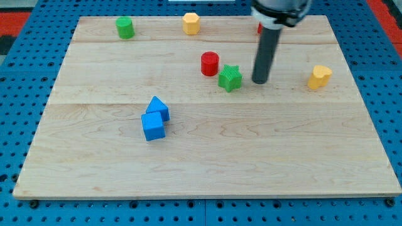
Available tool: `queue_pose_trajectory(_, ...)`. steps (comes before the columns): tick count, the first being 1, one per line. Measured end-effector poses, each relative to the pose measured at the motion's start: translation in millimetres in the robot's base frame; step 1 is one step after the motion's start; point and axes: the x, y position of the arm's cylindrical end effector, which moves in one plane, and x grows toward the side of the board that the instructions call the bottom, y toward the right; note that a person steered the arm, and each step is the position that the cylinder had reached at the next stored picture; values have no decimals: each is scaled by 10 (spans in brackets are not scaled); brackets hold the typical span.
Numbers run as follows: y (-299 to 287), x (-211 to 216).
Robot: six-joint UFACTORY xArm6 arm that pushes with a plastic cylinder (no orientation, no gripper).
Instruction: Move the green star to the top left side of the board
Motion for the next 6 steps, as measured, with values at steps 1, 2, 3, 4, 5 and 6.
queue_pose_trajectory(1,-716,174)
queue_pose_trajectory(2,-1397,111)
queue_pose_trajectory(3,-1080,-189)
queue_pose_trajectory(4,-1371,-449)
queue_pose_trajectory(5,-1915,-291)
queue_pose_trajectory(6,-1353,-349)
